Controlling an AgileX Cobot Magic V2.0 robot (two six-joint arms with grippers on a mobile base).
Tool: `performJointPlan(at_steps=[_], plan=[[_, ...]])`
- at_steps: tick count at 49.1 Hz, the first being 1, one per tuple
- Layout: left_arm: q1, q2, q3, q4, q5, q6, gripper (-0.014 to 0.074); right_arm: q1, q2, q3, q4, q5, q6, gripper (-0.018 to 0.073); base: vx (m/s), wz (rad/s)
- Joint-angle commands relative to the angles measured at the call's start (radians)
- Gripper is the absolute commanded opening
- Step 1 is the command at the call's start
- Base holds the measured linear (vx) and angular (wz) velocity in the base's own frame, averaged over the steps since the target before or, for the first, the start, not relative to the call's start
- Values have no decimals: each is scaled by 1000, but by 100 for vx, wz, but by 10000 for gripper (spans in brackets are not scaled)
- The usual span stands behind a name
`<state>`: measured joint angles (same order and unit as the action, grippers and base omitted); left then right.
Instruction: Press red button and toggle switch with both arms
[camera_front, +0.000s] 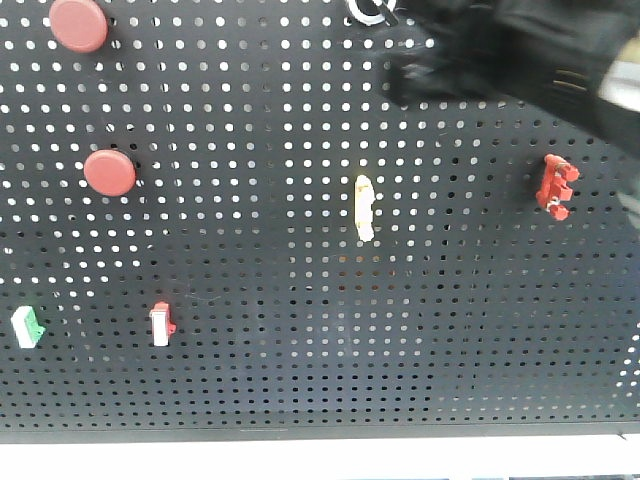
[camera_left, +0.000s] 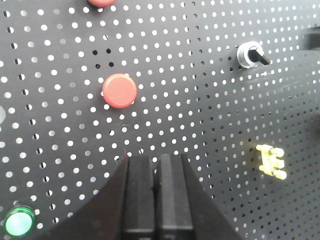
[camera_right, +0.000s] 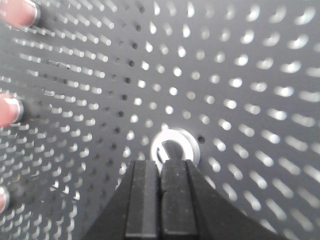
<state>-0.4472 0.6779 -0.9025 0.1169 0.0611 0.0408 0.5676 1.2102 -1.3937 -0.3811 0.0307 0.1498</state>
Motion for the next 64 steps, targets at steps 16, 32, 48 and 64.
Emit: performJointPlan(at_steps=[16, 32, 48, 64], plan=[[-4, 2, -27, -6, -49, -6, 1, -2, -98, 110, -2, -23, -8, -3, 0, 0], [1, -12, 21, -6, -61, -5, 1, -2, -98, 110, -2, -15, -8, -3, 0, 0], [279, -365, 539, -38, -77, 0, 1, -2, -98, 110, -2, -15, -8, -3, 0, 0], [357, -718, 975, -105, -109, -32, 1, -2, -98, 110, -2, -15, -8, -3, 0, 0]])
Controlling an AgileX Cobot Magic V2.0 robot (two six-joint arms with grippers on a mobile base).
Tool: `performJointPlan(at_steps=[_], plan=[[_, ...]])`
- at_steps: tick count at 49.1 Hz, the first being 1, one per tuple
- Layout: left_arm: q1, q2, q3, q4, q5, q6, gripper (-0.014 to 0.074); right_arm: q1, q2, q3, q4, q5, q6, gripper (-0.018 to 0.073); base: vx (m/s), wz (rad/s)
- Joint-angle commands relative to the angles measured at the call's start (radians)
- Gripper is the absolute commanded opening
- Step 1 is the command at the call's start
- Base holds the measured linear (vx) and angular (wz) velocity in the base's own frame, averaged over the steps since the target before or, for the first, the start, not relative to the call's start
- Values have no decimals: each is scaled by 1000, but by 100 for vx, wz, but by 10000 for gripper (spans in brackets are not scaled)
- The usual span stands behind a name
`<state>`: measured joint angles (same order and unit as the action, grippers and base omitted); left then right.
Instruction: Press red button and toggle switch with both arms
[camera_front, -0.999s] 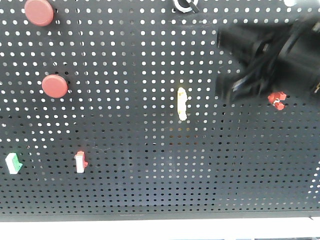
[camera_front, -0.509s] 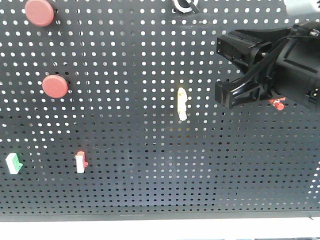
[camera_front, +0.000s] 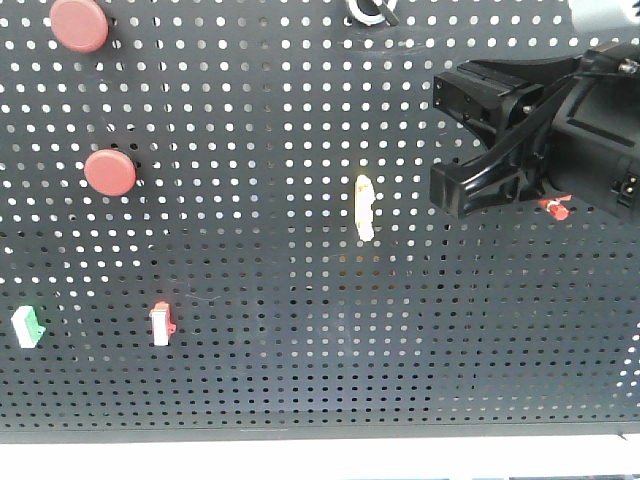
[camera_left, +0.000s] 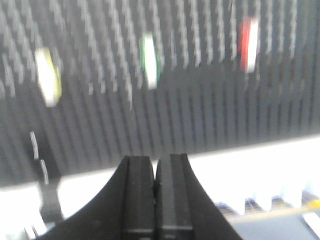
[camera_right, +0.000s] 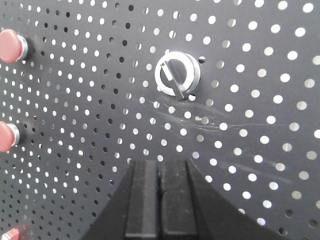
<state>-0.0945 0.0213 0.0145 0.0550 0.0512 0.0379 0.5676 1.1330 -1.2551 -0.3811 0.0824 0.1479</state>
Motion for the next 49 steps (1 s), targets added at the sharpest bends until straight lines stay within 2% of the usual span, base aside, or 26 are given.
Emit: performJointPlan(at_steps=[1, 4, 12, 44, 49], plan=[[4, -54, 49, -49, -57, -31, 1, -2, -21, -28, -2, -67, -6, -3, 0, 0], [4, -37, 37, -55, -6, -31, 1, -2, -21, -28, -2, -65, -6, -3, 0, 0], [4, -43, 41, -55, 7, -31, 1, -2, -21, -28, -2, -59, -6, -3, 0, 0], [4, -39, 41, -55, 7, -31, 1, -2, -20, -28, -2, -67, -6, -3, 0, 0], [4, -39, 41, -55, 7, -31, 1, -4, -19, -28, -28, -51, -27, -3, 0, 0]])
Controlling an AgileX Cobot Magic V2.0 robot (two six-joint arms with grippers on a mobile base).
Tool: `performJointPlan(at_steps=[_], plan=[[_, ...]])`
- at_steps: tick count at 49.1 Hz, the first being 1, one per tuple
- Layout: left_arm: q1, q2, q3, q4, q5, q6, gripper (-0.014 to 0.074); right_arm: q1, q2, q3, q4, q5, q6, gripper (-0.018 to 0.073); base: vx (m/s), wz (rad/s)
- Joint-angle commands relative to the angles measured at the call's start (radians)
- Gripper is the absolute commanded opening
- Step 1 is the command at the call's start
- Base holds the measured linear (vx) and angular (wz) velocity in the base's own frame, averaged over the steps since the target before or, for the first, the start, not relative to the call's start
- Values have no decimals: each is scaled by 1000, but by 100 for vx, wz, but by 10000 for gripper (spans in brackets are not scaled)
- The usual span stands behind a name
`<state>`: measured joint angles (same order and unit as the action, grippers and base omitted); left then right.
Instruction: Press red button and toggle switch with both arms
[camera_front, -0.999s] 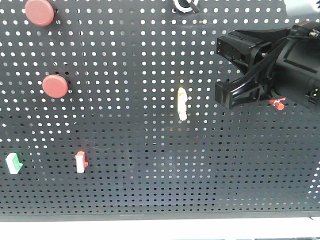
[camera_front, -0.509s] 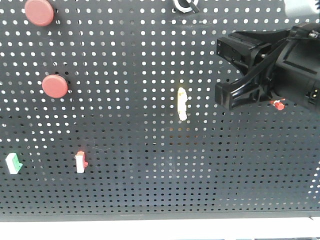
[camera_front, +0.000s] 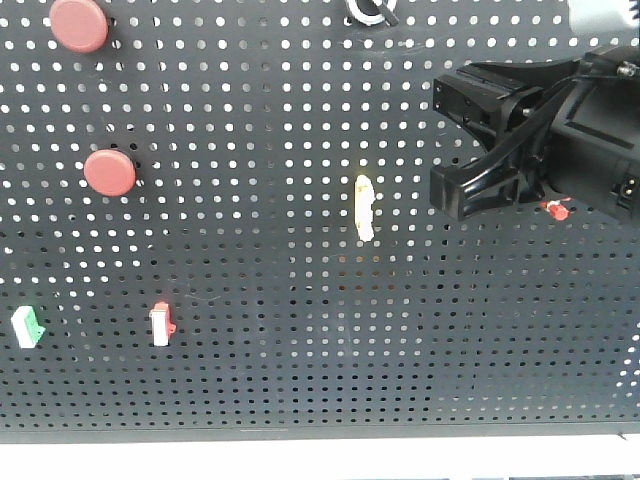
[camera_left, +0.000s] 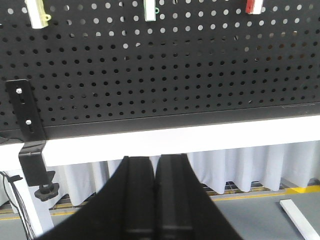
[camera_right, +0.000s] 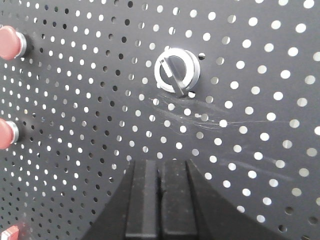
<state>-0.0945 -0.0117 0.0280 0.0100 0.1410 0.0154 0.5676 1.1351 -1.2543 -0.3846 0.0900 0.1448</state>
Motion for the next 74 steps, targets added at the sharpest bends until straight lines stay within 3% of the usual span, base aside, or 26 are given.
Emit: performJointPlan(at_steps=[1, 9, 19, 25, 30, 43, 47, 74], plan=[[4, -6, 27, -10, -82, -8, 1, -4, -29, -28, -25, -41, -41, -3, 0, 0], [4, -6, 27, -10, -82, -8, 1, -38, -150, 98, 8, 30, -109, -3, 0, 0], [4, -6, 27, -10, -82, -8, 1, -322, -455, 509, 280, -48, -109, -3, 0, 0], [4, -6, 27, -10, -82, -8, 1, -494, -692, 817, 284, -79, -110, -3, 0, 0], [4, -6, 27, -10, -82, -8, 1, -564, -867, 1006, 286, -78, -107, -3, 0, 0], [4, -6, 27, -10, -82, -8, 1, -587, -1165, 1297, 289, -102, -104, -3, 0, 0], [4, -8, 27, -10, -81, -8, 1, -585, -1149, 1293, 290, -51, -104, -3, 0, 0], [4, -6, 26, -10, -82, -8, 1, -585, -1146, 1296, 290, -46, -104, -3, 0, 0]])
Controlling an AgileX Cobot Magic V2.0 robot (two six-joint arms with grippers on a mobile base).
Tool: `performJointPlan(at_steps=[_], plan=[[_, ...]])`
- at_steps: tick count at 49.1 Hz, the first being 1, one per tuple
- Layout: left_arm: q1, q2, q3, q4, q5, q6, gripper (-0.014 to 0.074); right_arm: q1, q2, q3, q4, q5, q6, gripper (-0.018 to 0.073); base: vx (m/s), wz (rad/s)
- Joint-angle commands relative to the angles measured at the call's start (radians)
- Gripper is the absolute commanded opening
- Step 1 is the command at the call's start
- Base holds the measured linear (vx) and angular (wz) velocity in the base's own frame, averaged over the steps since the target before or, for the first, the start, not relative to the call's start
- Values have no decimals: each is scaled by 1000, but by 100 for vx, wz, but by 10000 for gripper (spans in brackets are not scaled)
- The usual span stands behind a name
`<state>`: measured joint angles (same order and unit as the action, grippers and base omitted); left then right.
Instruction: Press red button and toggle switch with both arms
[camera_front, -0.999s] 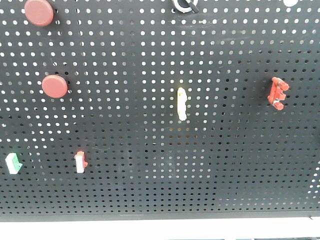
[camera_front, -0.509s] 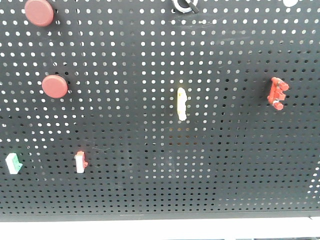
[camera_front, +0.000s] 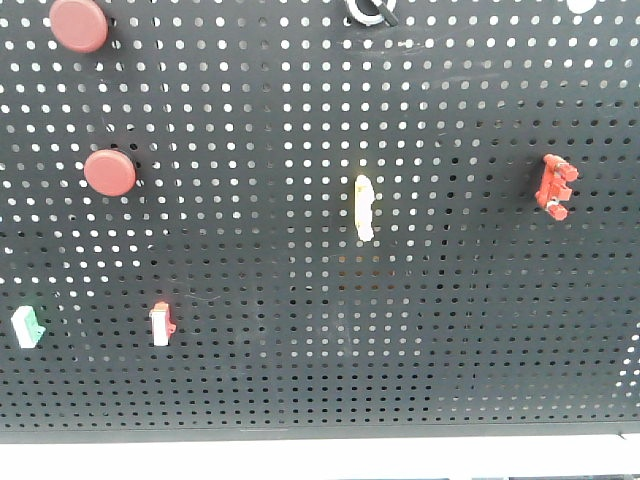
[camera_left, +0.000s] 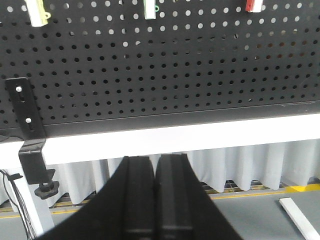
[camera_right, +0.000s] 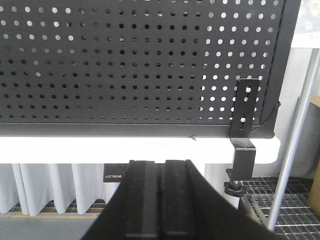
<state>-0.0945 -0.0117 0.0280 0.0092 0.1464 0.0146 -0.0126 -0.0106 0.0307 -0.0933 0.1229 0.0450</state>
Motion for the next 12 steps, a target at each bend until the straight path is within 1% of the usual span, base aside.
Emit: performJointPlan(at_steps=[1, 12], plan=[[4, -6, 26, -9, -87, -7, 1, -5, 0, 11, -1, -79, -5, -3, 0, 0], [4, -6, 26, -9, -87, -7, 1, -5, 0, 11, -1, -79, -5, -3, 0, 0]])
